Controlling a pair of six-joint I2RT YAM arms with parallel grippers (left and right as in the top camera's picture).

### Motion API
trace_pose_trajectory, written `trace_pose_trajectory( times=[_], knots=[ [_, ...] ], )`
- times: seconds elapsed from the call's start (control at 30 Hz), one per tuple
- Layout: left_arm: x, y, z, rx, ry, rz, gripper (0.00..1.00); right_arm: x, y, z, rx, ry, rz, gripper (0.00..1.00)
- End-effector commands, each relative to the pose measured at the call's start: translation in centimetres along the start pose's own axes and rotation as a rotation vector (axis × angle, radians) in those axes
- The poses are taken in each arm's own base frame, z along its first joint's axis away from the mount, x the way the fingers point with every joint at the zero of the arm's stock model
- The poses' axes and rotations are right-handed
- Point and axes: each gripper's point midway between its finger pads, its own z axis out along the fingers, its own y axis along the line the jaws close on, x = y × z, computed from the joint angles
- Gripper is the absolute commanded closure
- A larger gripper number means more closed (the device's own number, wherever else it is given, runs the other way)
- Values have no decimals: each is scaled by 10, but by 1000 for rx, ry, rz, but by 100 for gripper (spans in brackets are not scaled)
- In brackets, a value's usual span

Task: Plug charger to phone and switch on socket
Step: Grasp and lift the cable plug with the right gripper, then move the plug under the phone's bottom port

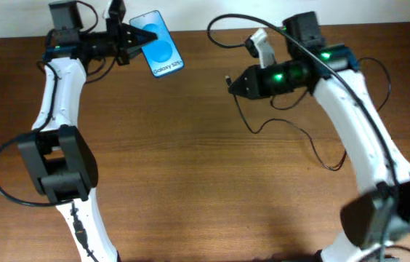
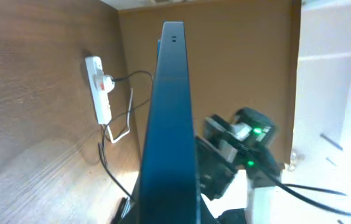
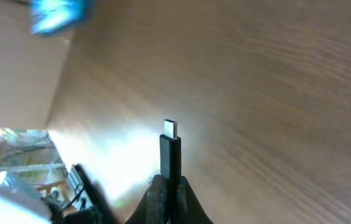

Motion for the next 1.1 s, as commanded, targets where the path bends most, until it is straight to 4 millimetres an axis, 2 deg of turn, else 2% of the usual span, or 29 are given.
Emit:
trace_pose_trajectory(
  times=[0.0, 0.07, 0.2, 0.4, 0.53, 0.67, 0.77, 0.83, 0.93, 1.07],
  knots=[
    [14, -27, 18, 39, 66, 81, 100, 11, 28, -13, -92, -1, -66, 96],
    [19, -28, 30, 44, 91, 81, 100, 20, 34, -9, -137, 9, -65, 96],
    [29, -30, 51, 53, 135, 87, 100, 38, 33, 22, -193, 49, 8, 96],
    [41, -32, 73, 68, 181, 150, 100, 44, 26, 38, -204, 54, 120, 95],
    [42, -32, 74, 71, 180, 183, 100, 45, 41, 21, -212, 32, 85, 96],
    [48, -35, 72, 80, 176, 281, 100, 57, 57, -21, -148, -30, 0, 96],
    [61, -37, 70, 83, 175, 314, 100, 72, 47, -52, -85, -143, -12, 96],
    [63, -37, 69, 83, 175, 308, 100, 84, 34, -64, -63, -196, 22, 96],
    [65, -36, 71, 84, 180, 306, 100, 104, 27, -68, -142, -236, 45, 96],
    [76, -39, 89, 101, 218, 343, 100, 110, 23, -53, -181, -193, 91, 96]
  ],
)
